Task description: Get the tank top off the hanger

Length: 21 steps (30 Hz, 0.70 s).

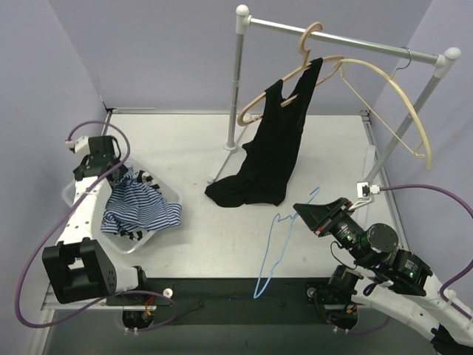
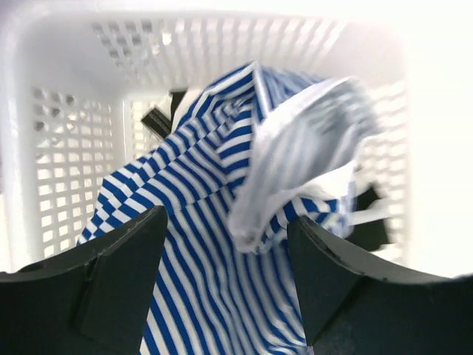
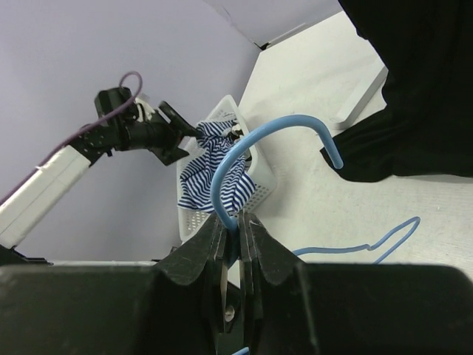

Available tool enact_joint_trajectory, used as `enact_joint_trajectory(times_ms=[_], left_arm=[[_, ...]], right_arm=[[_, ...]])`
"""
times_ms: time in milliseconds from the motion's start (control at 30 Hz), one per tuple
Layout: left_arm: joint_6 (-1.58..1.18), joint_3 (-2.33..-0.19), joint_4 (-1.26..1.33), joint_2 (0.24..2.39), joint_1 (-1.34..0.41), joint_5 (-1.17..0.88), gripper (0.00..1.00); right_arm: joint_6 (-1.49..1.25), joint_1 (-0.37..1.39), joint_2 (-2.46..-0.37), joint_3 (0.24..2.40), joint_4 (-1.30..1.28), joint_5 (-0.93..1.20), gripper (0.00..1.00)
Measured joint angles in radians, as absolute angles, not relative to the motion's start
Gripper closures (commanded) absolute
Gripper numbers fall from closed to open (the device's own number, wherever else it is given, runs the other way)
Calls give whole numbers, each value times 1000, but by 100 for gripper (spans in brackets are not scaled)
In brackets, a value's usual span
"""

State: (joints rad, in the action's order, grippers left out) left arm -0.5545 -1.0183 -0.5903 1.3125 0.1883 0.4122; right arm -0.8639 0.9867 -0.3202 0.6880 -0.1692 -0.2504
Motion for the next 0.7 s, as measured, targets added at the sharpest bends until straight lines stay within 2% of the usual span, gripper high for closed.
enact_joint_trajectory(times_ms=[167, 333, 467, 700], left_arm=[[-700, -1237, -787, 1316, 8, 636, 22], [-902, -1403, -1084, 1335, -80, 710, 23], [-986, -1335, -1204, 1287, -88, 667, 23], [-1022, -1049, -1261, 997, -93, 487, 21]], right_arm=[[-862, 987, -316, 683, -179, -254, 100], [-867, 987, -317, 674, -184, -250, 100], [-878, 987, -325, 654, -184, -245, 100], [-883, 987, -353, 649, -183, -236, 100]])
